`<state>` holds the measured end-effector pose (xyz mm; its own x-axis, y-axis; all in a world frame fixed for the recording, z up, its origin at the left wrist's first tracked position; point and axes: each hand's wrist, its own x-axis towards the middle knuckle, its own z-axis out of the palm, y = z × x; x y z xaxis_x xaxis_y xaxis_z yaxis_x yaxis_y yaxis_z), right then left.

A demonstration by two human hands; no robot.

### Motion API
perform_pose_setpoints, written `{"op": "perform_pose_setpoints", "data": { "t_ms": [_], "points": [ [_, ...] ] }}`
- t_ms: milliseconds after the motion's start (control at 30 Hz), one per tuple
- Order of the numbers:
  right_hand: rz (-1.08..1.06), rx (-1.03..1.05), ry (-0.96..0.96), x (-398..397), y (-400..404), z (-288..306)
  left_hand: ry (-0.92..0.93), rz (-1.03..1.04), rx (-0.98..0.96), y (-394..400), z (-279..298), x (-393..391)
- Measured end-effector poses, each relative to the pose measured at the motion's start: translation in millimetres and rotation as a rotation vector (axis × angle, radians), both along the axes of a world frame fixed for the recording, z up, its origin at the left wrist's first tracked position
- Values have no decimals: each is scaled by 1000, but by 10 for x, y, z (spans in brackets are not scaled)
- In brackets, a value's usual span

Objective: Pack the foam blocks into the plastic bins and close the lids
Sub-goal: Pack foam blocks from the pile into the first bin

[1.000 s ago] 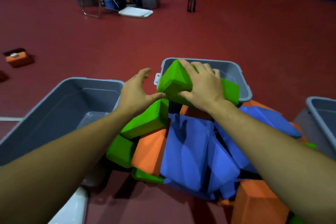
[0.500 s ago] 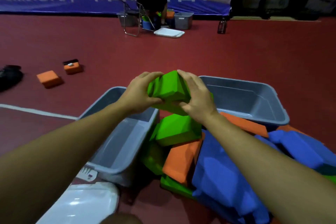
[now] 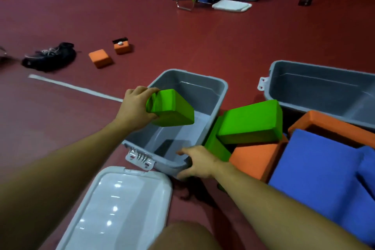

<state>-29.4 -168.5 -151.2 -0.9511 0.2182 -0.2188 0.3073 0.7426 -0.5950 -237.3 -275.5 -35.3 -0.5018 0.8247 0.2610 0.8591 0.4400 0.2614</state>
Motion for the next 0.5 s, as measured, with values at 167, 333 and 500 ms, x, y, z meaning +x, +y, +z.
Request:
{"op": "perform_pose_setpoints", "data": {
  "t_ms": [167, 333, 500],
  "points": [
    [26, 175, -34, -166, -101, -408, -61, 74, -112, -214, -383, -81],
    [34, 141, -2, -198, -85, -404, -146, 64, -246, -320, -550, -66],
    [110, 91, -8, -35, -30, -398, -87, -51, -452, -302, -426, 64]
  ]
}}
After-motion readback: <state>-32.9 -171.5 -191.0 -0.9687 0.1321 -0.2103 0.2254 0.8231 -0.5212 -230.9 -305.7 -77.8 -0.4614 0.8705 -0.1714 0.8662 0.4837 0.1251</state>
